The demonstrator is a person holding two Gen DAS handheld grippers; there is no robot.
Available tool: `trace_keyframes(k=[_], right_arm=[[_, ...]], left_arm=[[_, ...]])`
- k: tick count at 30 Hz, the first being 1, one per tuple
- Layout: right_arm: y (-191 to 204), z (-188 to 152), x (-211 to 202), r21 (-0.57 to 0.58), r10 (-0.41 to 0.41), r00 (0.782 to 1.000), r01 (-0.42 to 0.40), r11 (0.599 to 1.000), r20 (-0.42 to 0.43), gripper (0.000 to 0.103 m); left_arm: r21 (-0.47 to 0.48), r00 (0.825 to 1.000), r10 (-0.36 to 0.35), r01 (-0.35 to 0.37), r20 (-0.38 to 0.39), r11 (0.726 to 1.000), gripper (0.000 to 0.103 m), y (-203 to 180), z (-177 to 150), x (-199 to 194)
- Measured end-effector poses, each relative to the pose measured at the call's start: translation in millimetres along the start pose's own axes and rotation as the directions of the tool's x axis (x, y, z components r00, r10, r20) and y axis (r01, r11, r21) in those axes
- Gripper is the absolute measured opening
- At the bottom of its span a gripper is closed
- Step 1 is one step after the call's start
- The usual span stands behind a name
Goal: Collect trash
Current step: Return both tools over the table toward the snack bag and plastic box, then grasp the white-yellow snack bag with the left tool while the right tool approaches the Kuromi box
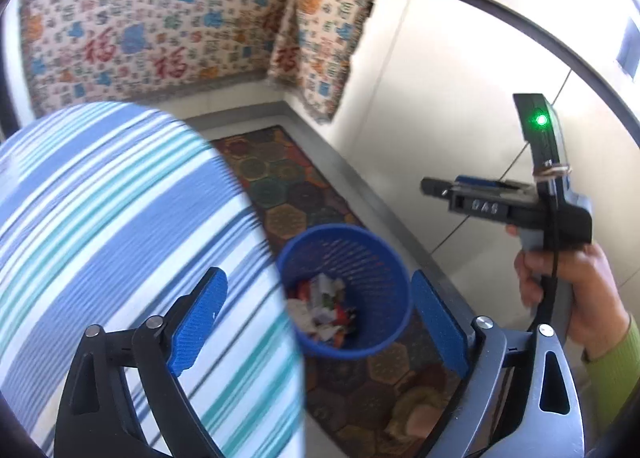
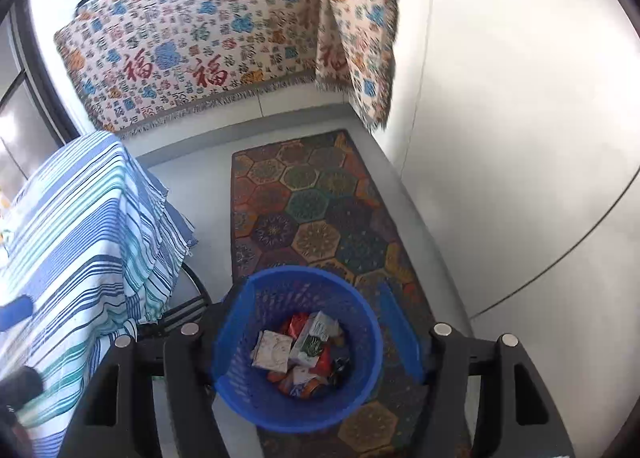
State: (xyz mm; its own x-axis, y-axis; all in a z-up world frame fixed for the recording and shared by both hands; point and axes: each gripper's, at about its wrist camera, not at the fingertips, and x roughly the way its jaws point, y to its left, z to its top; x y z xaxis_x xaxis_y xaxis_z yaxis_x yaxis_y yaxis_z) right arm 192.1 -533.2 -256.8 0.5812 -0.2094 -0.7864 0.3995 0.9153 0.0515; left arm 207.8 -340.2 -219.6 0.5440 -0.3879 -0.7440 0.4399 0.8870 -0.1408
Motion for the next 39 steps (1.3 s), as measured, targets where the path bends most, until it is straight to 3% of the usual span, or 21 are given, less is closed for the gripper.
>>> trace_keyframes(k=[6,12,15,20,23,27,31,39], right_arm=[[82,-17,-23,-0.109,0.129,0.990,-0.122,0.986,0.058,0.067],[193,-39,-50,-0.238,0.300,0.954,-0.287,0.928,0.022,0.067],[246,-46,-49,-0.296,0.325,0.945,-0.322,0.899,-0.040,0.067],[316,-49,-25,-0.351,0.284,0.951,-0.308,0.884,-0.118,0.067],[343,-46,-13,-0.383,0.234,0.969,-0.248,0.890,-0.085,0.069],[355,-34,1,-0.350,0.228,0.970,-0.244,0.905,-0.086,0.070],[358,-30,8,-0.322,0.224,0.974,-0.226,0.919,-0.045,0.082],[360,-31,7,-0.316,0.220,0.974,-0.223,0.922,-0.046,0.084]], left_arm=[[-0.117,0.980,0.193,-0.196,-0.040,0.974,0.096,85,-54,-45],[-0.191,0.926,0.367,-0.377,-0.087,0.906,0.096,171,-89,-77],[-0.198,0.901,0.424,-0.435,-0.095,0.879,0.096,202,-99,-87],[-0.211,0.888,0.449,-0.461,-0.102,0.862,0.102,232,-103,-93],[-0.232,0.883,0.458,-0.469,-0.102,0.852,0.103,250,-108,-99],[-0.258,0.878,0.468,-0.477,-0.101,0.840,0.103,263,-109,-102],[-0.262,0.879,0.467,-0.476,-0.102,0.839,0.103,265,-108,-102],[-0.260,0.882,0.462,-0.471,-0.098,0.843,0.102,267,-104,-99]])
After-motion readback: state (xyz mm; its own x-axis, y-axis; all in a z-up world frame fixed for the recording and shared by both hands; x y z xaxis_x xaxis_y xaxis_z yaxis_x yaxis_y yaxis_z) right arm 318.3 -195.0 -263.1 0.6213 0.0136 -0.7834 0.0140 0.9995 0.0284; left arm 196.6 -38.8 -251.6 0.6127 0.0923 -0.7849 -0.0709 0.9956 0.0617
